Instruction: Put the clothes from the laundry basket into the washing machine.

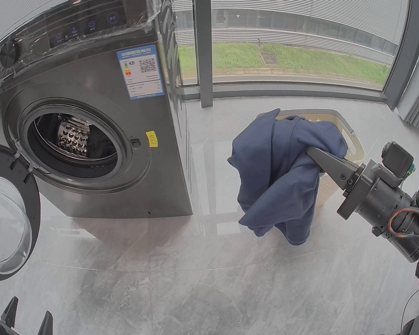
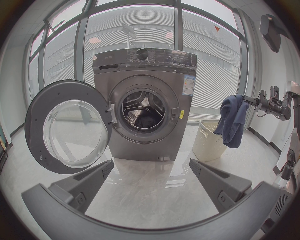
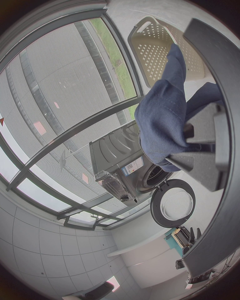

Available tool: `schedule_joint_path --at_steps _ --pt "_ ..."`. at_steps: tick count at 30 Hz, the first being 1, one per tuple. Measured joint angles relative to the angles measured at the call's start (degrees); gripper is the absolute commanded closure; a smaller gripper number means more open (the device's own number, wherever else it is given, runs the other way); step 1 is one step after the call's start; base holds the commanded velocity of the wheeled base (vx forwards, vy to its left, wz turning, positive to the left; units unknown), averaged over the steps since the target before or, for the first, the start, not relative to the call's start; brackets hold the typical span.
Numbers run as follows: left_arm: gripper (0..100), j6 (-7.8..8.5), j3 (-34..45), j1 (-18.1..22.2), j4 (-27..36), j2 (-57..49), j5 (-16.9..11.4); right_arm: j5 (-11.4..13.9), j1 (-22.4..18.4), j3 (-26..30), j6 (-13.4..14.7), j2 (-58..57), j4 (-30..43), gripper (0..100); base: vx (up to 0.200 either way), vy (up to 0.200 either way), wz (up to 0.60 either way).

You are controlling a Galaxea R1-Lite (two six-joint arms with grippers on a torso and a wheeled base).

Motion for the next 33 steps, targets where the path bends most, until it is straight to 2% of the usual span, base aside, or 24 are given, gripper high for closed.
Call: schedule_joint_path --at_steps 9,18,30,33 --pt "0 -0.02 0.0 0.0 0.0 0.0 0.0 0.1 0.1 0.0 0.0 0.0 0.0 100 0.0 0.2 0.0" --pt "0 -0.05 0.0 0.0 0.0 0.0 0.0 0.0 0.0 0.0 0.0 0.0 0.0 100 0.0 0.0 0.0" --pt "0 -0.02 0.0 0.0 0.0 0.0 0.0 0.1 0.0 0.0 0.0 0.0 0.0 100 -0.2 0.0 0.0" --pt "0 -0.02 0.0 0.0 0.0 0.0 0.0 0.1 0.0 0.0 0.1 0.1 0.0 100 0.0 0.0 0.0"
